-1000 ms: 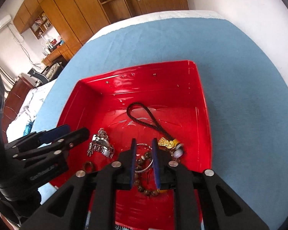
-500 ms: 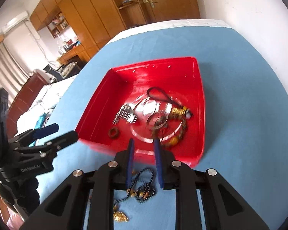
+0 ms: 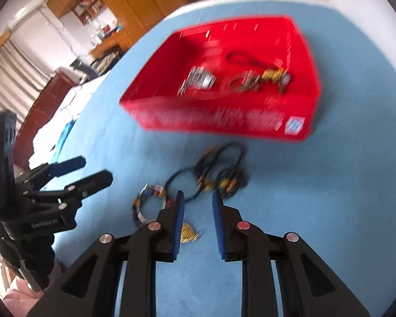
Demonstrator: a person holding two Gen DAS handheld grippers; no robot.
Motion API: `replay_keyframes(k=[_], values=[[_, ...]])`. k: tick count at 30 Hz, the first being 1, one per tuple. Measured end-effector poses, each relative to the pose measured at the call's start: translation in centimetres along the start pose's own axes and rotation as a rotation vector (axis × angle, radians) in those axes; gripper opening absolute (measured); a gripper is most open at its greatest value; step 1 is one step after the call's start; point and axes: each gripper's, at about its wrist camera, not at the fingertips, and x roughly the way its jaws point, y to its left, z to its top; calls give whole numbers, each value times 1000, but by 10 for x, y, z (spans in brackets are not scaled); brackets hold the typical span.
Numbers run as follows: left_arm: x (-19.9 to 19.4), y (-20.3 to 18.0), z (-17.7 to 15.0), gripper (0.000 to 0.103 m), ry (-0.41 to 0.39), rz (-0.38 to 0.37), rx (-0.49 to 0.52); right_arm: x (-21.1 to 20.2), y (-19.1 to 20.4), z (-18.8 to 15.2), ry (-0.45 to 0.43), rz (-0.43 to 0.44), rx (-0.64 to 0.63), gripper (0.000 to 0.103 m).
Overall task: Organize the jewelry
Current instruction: 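Withdraw both open tools toward the silver bangle and multicolour bead bracelet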
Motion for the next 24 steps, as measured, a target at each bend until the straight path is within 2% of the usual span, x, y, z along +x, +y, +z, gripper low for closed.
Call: replay_keyframes(k=[9, 21, 24], values=[[11, 14, -18, 87, 39, 9, -23, 23, 18, -9, 65, 13, -36, 21], [20, 40, -26, 87, 68, -11, -70, 47, 32, -1, 117, -43, -60, 20], [22, 40, -25, 88, 76, -24, -70, 50, 36, 1, 114, -60, -77, 17]])
